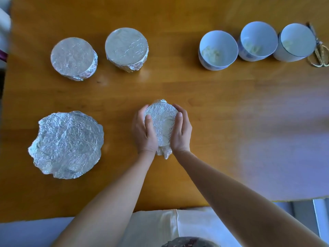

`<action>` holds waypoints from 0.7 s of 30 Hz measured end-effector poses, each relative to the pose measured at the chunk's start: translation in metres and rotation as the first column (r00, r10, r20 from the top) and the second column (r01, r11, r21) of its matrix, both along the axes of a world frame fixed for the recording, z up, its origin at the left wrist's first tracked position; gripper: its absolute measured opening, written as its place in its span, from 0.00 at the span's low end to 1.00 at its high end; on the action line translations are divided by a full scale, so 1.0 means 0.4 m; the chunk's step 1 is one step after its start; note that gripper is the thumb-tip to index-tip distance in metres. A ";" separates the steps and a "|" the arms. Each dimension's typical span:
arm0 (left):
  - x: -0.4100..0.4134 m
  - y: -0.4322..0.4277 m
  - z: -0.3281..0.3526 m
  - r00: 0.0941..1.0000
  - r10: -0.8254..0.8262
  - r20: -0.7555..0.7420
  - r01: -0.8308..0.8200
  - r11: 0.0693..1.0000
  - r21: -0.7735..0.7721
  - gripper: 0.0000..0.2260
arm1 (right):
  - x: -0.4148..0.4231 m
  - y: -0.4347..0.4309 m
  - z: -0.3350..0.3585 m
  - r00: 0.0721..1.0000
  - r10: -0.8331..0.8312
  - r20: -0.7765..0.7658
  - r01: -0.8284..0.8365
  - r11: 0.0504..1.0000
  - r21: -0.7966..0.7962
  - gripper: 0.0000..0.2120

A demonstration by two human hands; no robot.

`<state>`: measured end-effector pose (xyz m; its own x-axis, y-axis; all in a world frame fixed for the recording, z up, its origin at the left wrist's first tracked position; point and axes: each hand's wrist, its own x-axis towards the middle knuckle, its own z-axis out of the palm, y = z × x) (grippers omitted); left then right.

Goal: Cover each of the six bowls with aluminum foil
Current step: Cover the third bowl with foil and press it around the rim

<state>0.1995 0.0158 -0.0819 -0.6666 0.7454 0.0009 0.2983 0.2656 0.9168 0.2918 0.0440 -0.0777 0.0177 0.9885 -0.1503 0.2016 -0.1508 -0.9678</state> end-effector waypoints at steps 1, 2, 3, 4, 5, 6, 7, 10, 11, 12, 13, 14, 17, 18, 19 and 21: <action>0.002 0.002 0.000 1.000 0.013 -0.002 -0.013 1.000 -0.004 0.27 | 0.001 0.007 -0.001 1.000 0.014 0.004 -0.014 1.000 0.001 0.20; 0.003 0.004 0.004 1.000 0.028 0.000 -0.028 1.000 -0.013 0.27 | 0.001 0.014 0.000 0.999 0.031 0.008 -0.031 1.000 -0.001 0.20; 0.005 0.005 0.007 0.999 0.042 0.005 -0.041 0.999 -0.026 0.27 | 0.001 0.020 0.000 0.999 0.049 0.013 -0.049 0.999 -0.008 0.20; 0.006 0.006 0.010 0.999 0.052 0.013 -0.052 0.998 -0.041 0.28 | 0.001 0.027 0.002 0.997 0.070 0.018 -0.069 0.997 -0.019 0.20; 0.007 0.005 0.010 0.998 0.060 0.022 -0.059 0.997 -0.056 0.28 | 0.002 0.033 0.004 0.996 0.090 0.021 -0.090 0.995 -0.031 0.20; 0.006 0.003 0.014 0.997 0.065 0.031 -0.063 0.996 -0.065 0.29 | 0.002 0.039 0.008 0.993 0.114 0.019 -0.113 0.993 -0.039 0.20; 0.007 0.001 0.014 0.997 0.068 0.041 -0.065 0.995 -0.069 0.29 | 0.003 0.044 0.009 0.990 0.140 0.018 -0.139 0.989 -0.047 0.19; 0.013 -0.012 0.028 0.994 0.077 0.079 -0.071 0.994 -0.082 0.30 | 0.005 0.064 0.012 0.975 0.220 0.025 -0.218 0.973 -0.079 0.19; 0.014 -0.017 0.030 0.992 0.085 0.099 -0.075 0.993 -0.094 0.31 | 0.005 0.071 0.012 0.968 0.250 0.030 -0.246 0.965 -0.091 0.19; 0.017 -0.023 0.034 0.988 0.093 0.125 -0.079 0.991 -0.109 0.31 | 0.006 0.078 0.010 0.959 0.279 0.044 -0.274 0.957 -0.100 0.21; 0.018 -0.031 0.032 0.982 0.102 0.156 -0.084 0.989 -0.122 0.31 | 0.006 0.085 0.011 0.948 0.311 0.063 -0.303 0.947 -0.110 0.22; 0.019 -0.039 0.029 0.977 0.101 0.187 -0.077 0.989 -0.129 0.31 | 0.007 0.094 0.011 0.936 0.341 0.081 -0.330 0.936 -0.122 0.24; 0.004 -0.063 0.029 0.984 0.094 0.151 -0.068 0.983 -0.169 0.32 | 0.010 0.112 0.029 0.898 0.408 0.167 -0.390 0.911 -0.132 0.27; -0.005 -0.067 0.034 0.990 0.093 0.102 -0.072 0.977 -0.199 0.33 | 0.013 0.111 0.034 0.896 0.392 0.210 -0.376 0.920 -0.114 0.28; -0.017 -0.066 0.043 0.995 0.085 0.043 -0.074 0.974 -0.214 0.34 | 0.018 0.107 0.041 0.906 0.345 0.244 -0.337 0.939 -0.073 0.28; -0.045 -0.054 0.057 0.997 0.009 -0.081 -0.023 0.985 -0.169 0.32 | 0.027 0.078 0.053 0.942 0.200 0.269 -0.215 0.976 0.029 0.29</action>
<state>0.1814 -0.0060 -0.0589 -0.6813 0.7285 -0.0712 0.3630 0.4208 0.8314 0.3025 0.0752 -0.0566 -0.1575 0.9812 -0.1115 0.4710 -0.0246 -0.8818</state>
